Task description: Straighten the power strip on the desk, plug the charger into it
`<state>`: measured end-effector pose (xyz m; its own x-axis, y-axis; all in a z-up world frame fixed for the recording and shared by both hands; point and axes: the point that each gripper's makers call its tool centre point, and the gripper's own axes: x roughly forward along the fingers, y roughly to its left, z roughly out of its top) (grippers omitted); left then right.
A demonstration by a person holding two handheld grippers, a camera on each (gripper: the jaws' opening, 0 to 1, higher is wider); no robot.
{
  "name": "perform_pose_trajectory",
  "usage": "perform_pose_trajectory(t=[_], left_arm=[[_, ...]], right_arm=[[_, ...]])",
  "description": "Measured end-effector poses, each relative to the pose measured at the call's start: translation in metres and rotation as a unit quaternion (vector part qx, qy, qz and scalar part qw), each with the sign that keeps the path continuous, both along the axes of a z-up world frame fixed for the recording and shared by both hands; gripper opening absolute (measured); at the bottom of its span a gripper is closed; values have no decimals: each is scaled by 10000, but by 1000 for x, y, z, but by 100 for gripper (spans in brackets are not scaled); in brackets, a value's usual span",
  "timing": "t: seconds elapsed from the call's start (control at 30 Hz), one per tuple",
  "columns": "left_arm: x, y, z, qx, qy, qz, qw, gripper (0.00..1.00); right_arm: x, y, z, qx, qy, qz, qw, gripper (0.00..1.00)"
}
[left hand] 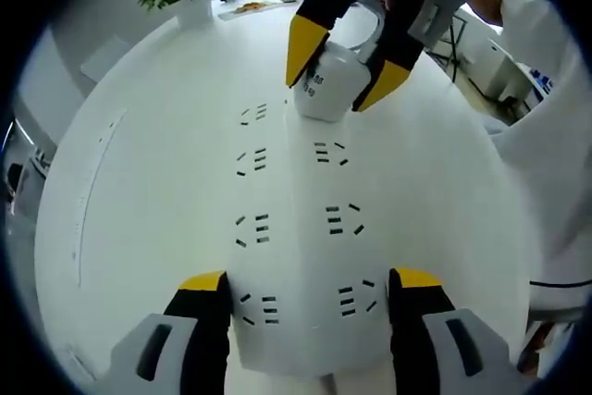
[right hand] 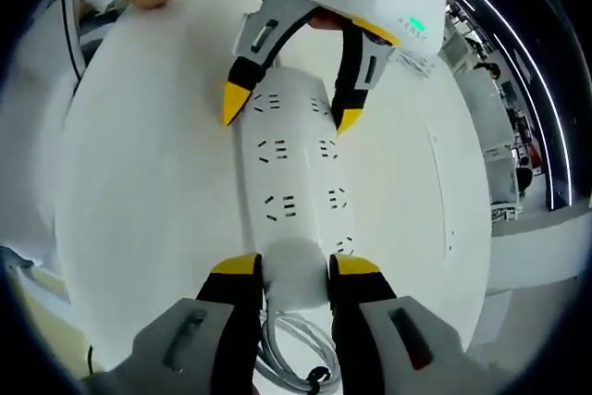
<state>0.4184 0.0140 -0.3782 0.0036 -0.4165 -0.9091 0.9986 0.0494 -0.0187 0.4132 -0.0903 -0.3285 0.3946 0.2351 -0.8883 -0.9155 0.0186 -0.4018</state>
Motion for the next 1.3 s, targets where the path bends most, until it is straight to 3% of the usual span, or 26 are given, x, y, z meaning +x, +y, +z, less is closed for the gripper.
perform_pose_trajectory(t=[0.9, 1.3], left_arm=[[-6, -3, 0, -20, 0, -96, 10000, 70], [-5, -4, 0, -30, 1, -105, 9999, 70]], right_arm=[[-17, -3, -1, 129, 13, -564, 9983, 27], [-15, -3, -1, 204, -7, -535, 9984, 27]])
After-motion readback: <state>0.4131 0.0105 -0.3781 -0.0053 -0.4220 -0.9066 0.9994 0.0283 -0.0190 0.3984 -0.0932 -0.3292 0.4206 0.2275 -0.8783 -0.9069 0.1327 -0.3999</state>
